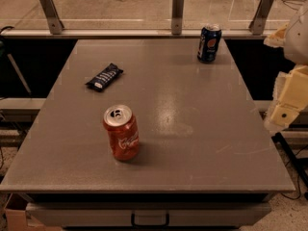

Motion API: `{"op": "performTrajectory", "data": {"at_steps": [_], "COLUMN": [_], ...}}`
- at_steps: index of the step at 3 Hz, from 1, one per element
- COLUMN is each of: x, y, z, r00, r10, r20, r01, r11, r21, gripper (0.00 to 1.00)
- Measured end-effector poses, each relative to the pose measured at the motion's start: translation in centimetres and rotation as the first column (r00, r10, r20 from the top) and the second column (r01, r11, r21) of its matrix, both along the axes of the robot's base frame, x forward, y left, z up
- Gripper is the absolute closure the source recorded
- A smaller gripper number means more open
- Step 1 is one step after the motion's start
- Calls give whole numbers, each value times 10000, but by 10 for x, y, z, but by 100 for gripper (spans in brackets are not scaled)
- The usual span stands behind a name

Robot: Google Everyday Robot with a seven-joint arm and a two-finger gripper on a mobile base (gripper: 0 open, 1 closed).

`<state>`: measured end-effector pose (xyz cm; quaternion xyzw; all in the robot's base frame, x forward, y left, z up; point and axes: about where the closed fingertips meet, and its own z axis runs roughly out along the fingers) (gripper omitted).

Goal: Move pepsi can near rxbar blueberry

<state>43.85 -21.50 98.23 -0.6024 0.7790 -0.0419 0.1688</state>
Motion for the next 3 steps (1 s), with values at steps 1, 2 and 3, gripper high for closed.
{"op": "performTrajectory", "data": {"at_steps": [1, 2, 3], "x": [0, 5, 37], "y": [0, 2, -12], "z": [0, -1, -16], "r00": [10000, 9999, 9988], "r10": [0, 97, -3], "r20": [2, 100, 481], "r01": [0, -99, -23], "r11": [10000, 9998, 9985], "r21": [0, 199, 554], "gripper": [0, 0, 0]}}
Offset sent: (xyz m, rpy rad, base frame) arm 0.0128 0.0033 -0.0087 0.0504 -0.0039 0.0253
